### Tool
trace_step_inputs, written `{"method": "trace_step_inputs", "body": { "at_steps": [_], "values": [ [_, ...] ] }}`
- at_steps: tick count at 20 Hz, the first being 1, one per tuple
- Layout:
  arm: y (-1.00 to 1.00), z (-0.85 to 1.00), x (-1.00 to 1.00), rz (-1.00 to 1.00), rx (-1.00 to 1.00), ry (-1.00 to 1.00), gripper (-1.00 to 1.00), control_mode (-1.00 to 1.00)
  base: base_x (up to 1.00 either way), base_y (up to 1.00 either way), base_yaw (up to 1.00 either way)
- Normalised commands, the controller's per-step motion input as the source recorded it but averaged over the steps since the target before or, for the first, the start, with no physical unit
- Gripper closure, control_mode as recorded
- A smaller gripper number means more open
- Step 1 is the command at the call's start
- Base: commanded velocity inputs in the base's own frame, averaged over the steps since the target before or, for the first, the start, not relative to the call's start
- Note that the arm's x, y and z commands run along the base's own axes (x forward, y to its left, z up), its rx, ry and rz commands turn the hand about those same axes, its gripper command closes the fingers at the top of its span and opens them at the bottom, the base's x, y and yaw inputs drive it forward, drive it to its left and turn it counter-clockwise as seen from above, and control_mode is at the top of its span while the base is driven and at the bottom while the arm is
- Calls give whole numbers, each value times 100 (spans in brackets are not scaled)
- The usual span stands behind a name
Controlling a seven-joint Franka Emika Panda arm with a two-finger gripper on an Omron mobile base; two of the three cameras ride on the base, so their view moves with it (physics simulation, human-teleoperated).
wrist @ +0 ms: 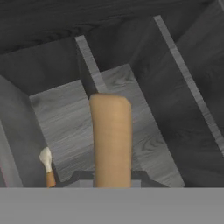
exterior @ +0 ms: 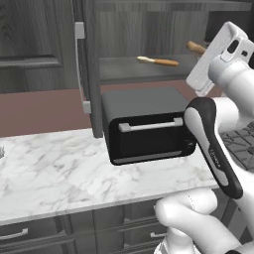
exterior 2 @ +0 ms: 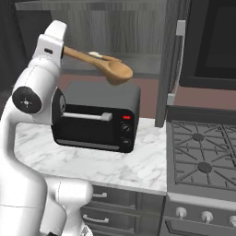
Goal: Organize the utensils by type. Pick up the wooden spoons from the counter and place them in the open cabinet. Then pick up the metallic utensils from the counter and place them in the open drawer.
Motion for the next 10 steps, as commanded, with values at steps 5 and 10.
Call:
{"method": "trace_step_inputs", "body": {
  "at_steps": [5,10],
  "values": [
    [11,0,25,0,0,2,100,-100,0,0,0],
    [18,0,39,0,-2,3,100,-100,0,0,0]
  ]
}}
